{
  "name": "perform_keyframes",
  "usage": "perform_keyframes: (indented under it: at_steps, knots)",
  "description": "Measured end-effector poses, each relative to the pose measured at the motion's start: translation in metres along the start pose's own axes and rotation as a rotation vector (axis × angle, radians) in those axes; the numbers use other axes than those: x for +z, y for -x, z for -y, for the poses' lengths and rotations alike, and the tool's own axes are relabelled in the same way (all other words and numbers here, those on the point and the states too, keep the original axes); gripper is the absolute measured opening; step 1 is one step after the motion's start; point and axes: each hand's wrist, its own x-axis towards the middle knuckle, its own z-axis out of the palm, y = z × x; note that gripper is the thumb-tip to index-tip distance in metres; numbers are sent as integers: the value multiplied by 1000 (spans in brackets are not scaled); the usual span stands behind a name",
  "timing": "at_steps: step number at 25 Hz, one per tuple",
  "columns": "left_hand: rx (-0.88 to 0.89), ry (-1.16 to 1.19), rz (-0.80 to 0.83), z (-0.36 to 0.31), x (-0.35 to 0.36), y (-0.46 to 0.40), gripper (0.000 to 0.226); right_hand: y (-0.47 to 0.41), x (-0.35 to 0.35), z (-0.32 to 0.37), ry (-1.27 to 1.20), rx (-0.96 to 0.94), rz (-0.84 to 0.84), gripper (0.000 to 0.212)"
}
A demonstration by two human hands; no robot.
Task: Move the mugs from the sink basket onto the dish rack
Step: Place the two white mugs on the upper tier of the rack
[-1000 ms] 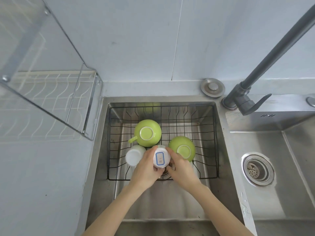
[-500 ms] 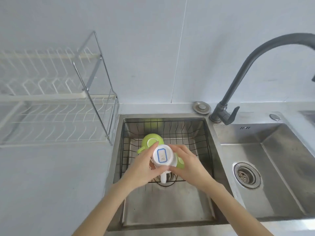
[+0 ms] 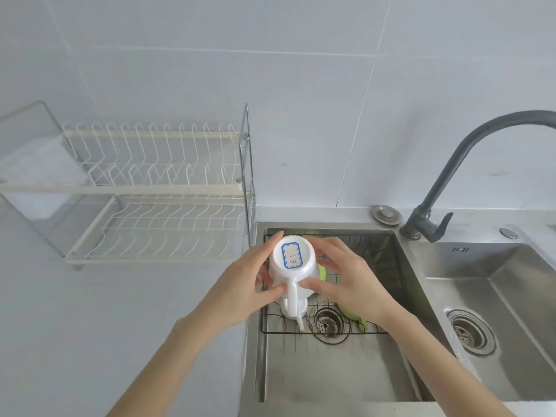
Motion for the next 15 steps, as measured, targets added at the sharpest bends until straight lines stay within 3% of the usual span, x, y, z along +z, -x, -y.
perform_keyframes:
  at_steps: [15]
  knots:
    - [207, -88, -145, 22, -158, 2, 76, -72, 44, 128, 6, -158, -67, 52]
